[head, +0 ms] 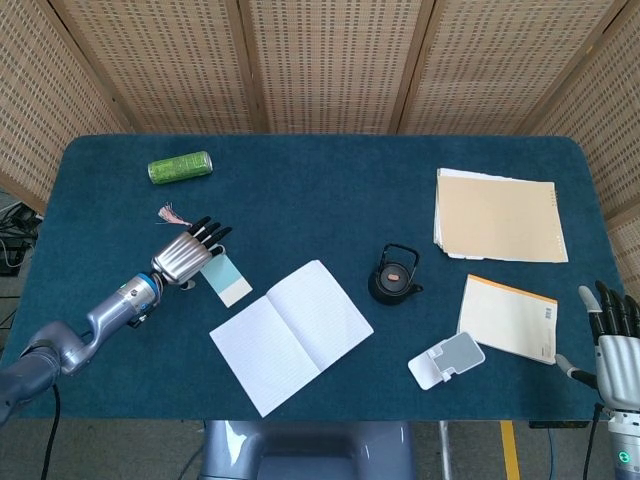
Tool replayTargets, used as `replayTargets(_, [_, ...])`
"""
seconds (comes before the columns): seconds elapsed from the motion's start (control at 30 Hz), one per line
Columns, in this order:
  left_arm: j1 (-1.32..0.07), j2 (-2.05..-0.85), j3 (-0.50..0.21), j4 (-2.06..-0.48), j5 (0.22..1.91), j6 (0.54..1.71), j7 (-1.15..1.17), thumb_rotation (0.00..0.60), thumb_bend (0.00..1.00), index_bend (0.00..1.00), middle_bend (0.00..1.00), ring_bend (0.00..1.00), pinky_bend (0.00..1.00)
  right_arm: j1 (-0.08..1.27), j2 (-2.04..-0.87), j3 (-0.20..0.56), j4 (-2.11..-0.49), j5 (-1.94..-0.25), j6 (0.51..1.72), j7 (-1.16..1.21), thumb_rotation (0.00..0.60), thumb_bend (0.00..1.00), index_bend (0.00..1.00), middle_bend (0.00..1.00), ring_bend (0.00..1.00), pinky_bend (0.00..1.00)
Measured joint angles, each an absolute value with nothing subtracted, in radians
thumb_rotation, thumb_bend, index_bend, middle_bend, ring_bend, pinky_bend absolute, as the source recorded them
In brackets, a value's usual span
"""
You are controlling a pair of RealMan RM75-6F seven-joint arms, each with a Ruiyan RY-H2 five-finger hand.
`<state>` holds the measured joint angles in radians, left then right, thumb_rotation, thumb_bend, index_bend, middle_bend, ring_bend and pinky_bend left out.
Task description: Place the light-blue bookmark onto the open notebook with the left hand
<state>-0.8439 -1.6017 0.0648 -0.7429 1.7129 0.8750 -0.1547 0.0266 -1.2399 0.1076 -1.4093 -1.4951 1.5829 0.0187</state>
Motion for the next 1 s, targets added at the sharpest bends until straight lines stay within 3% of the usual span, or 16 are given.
replayTargets(1.0, [-0.894, -1.704, 0.098, -0.615, 1.680, 0.815, -0.200, 0.600, 0.10, 0.29, 0.00, 0.00, 0.00, 0.032, -1.251, 0.112, -1.384, -1.473, 1.564, 0.024, 0.600, 0.11, 0.04, 0.00, 0.00, 0.00])
